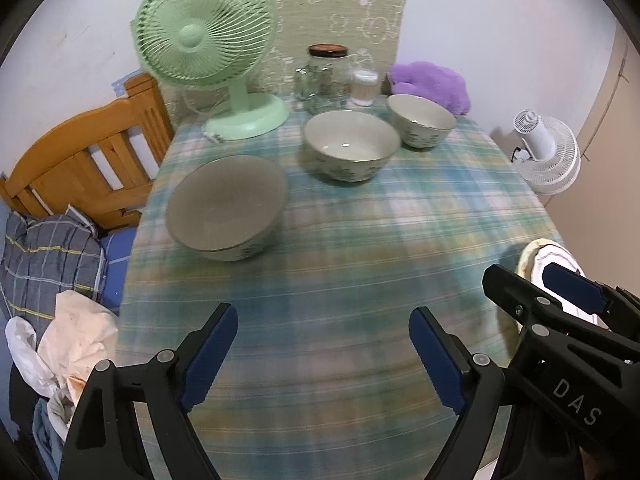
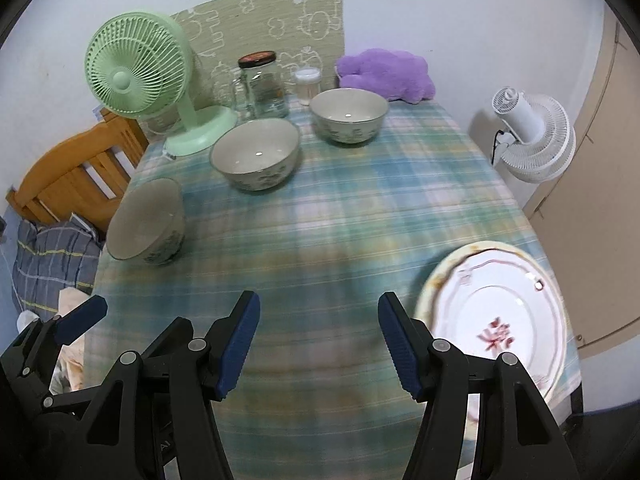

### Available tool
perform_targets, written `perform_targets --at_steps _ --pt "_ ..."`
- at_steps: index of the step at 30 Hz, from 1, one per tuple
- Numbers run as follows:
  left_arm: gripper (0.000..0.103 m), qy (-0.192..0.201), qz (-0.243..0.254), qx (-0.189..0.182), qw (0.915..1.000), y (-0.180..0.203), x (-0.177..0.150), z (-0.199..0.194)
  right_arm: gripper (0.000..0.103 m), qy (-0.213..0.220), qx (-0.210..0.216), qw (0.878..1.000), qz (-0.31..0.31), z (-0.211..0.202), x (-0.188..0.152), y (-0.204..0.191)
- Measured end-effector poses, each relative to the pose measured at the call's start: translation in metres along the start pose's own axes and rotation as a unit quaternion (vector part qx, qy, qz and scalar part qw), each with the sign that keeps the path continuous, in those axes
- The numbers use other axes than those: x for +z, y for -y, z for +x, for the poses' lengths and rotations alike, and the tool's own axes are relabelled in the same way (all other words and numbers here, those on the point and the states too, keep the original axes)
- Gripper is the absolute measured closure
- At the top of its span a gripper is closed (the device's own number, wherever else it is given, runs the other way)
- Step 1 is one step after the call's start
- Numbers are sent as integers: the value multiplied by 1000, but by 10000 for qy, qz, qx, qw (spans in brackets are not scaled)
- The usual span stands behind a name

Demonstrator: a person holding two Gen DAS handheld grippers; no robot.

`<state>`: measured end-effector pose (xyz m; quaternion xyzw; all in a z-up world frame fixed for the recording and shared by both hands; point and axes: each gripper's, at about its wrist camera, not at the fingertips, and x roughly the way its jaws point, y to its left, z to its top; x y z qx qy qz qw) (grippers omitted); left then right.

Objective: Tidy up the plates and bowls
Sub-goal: 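Move both open grippers to the large grey-glazed bowl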

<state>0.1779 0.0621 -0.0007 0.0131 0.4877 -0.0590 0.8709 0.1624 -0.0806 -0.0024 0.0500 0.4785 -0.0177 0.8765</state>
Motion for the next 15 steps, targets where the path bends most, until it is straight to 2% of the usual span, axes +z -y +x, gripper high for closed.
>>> perform_targets --at_steps 5,8,10,15 --pt "16 20 -30 42 10000 -32 0 0 38 18 16 10000 39 5 -1 -31" --pt "21 57 -64 28 10000 -50 2 2 38 -8 37 10000 30 10 1 -53" --pt "25 152 -96 84 9998 -61 4 5 38 9 43 10000 -47 14 4 -65" --pt "26 175 -174 265 9993 -86 19 21 38 73 99 9999 -86 29 15 -92"
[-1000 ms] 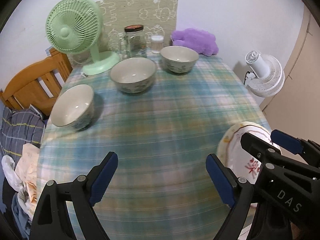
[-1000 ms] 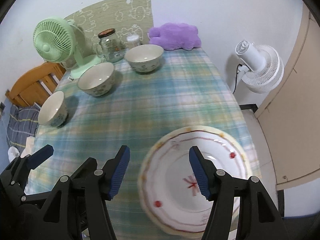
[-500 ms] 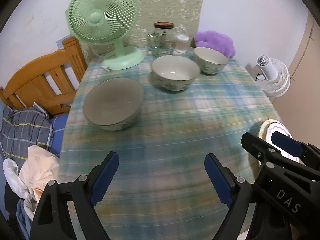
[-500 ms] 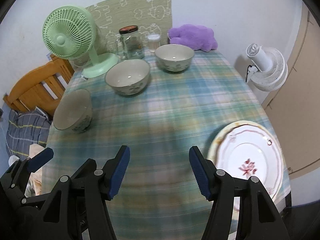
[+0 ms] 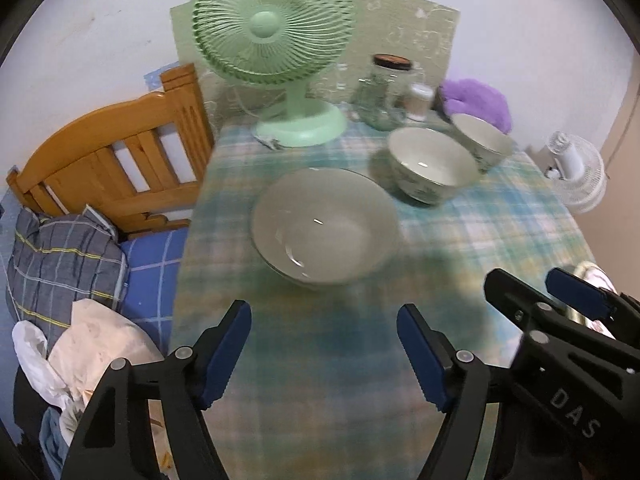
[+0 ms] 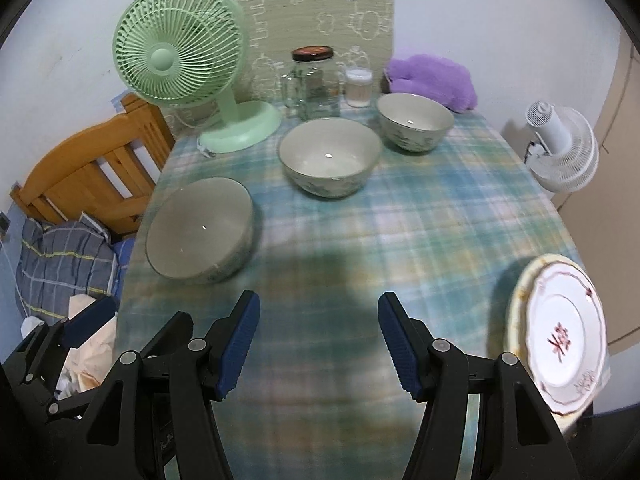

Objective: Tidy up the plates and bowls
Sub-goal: 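Move both open grippers to the large grey-glazed bowl, then close both grippers on the rim of the large grey bowl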

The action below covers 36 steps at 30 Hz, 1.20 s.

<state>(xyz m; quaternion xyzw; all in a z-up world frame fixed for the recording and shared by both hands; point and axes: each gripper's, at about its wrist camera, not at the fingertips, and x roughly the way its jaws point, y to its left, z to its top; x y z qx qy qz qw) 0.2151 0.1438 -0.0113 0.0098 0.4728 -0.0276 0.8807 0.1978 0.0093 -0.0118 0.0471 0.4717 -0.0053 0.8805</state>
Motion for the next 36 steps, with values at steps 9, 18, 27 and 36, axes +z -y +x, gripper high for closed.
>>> perform_targets --at_steps 9,18,27,36 --pt "30 1 -242 153 9996 -29 34 44 38 129 134 9998 65 42 36 -30" --pt "50 -219 -272 65 9994 -39 54 90 51 -49 178 9998 111 92 60 -44" --pt "63 -295 75 -92 9995 -35 61 109 72 -319 221 9992 91 130 68 -56" --pt "73 -344 164 80 9992 -36 64 113 81 -337 -7 9993 -188 138 73 -72"
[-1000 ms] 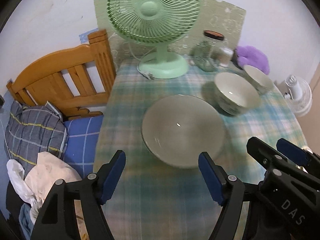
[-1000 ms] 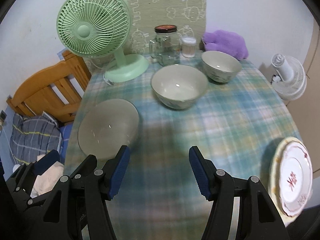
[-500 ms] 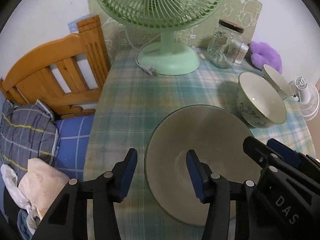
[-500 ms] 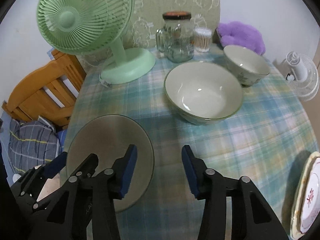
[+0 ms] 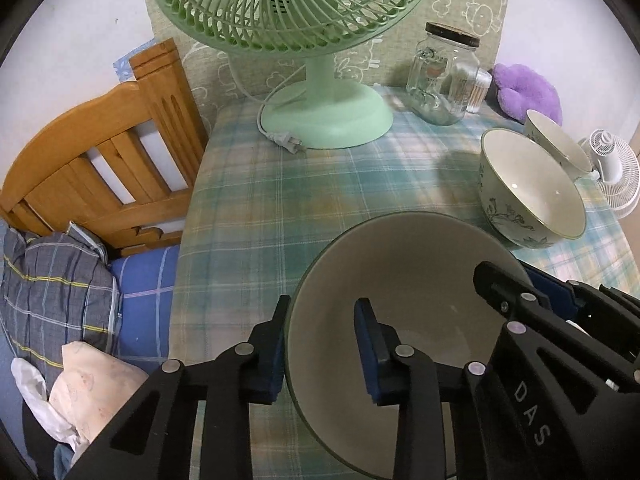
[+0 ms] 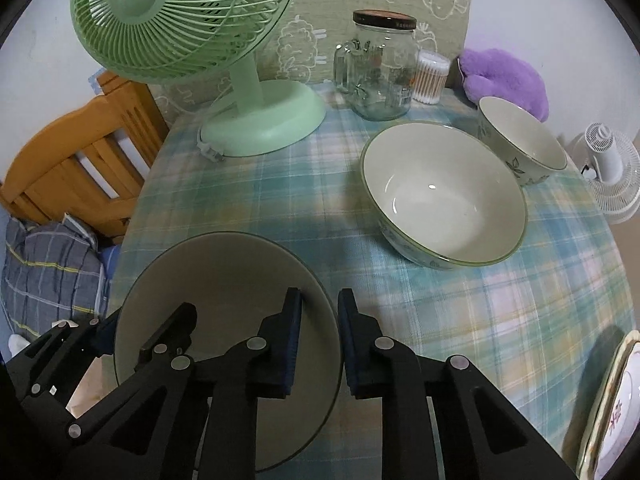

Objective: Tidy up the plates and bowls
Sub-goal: 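Lift the grey bowl with both grippers and carry it beside the plate stack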

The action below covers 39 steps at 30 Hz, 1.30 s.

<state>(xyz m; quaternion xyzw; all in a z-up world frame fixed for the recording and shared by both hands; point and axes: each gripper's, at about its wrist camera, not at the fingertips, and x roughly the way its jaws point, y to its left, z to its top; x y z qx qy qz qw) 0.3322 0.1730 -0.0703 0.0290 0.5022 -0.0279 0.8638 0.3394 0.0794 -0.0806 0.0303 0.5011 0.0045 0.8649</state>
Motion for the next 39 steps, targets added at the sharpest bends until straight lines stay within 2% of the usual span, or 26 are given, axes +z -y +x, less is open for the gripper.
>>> perform_targets --at_steps 11,25,39 --pt "73 1 -34 -27 10000 0 -8 -19 82 -21 4 10000 16 -18 -6 0" --pt "73 231 8 18 9997 17 -25 -65 82 201 -7 9997 125 -73 -28 14" --pt "73 175 3 65 9998 68 -60 -108 82 165 93 9997 167 -122 -64 58"
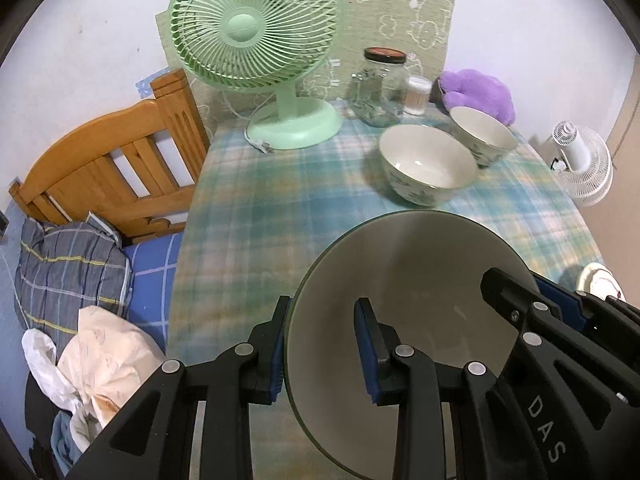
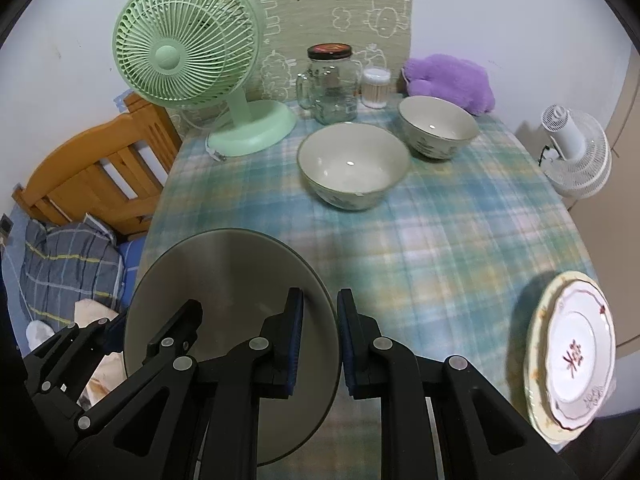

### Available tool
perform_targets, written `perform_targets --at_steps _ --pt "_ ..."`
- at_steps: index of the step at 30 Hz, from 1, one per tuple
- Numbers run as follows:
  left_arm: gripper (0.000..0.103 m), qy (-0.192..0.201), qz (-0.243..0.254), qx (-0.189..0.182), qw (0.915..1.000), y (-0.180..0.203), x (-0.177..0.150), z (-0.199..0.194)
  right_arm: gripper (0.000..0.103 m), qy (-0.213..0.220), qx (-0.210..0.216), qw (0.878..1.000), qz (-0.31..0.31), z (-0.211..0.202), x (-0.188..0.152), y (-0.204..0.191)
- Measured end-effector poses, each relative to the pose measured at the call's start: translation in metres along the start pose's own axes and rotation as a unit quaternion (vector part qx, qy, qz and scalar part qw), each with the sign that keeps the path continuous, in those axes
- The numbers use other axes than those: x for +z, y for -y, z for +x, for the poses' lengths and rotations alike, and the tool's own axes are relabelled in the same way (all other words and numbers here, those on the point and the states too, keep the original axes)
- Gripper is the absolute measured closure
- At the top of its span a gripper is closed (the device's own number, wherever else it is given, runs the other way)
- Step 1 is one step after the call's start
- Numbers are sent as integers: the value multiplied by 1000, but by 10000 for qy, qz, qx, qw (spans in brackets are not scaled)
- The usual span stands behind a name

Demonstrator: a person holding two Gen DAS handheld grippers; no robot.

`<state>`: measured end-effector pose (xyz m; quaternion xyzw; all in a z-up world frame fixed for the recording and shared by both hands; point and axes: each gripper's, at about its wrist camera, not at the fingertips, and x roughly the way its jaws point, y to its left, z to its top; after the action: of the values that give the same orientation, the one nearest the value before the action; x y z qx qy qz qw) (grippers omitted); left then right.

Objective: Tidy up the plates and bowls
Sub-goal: 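Lift the grey bowl with both grippers and carry it beside the plate stack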

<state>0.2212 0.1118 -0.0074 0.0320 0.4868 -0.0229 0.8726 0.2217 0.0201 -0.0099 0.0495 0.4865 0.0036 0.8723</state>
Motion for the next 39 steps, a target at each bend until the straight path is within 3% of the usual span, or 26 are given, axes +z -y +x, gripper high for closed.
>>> perform_targets --at_steps 18,32,39 --pt "73 -415 -35 -63 9991 97 -45 0 82 -397 -37 9990 -190 -17 -43 97" --pt "73 -1008 -252 -52 9946 134 -73 24 82 -967 4 9947 -350 8 -68 140" --pt "73 -916 -195 165 9955 142 -73 23 82 -1037 34 9937 -432 18 -71 147"
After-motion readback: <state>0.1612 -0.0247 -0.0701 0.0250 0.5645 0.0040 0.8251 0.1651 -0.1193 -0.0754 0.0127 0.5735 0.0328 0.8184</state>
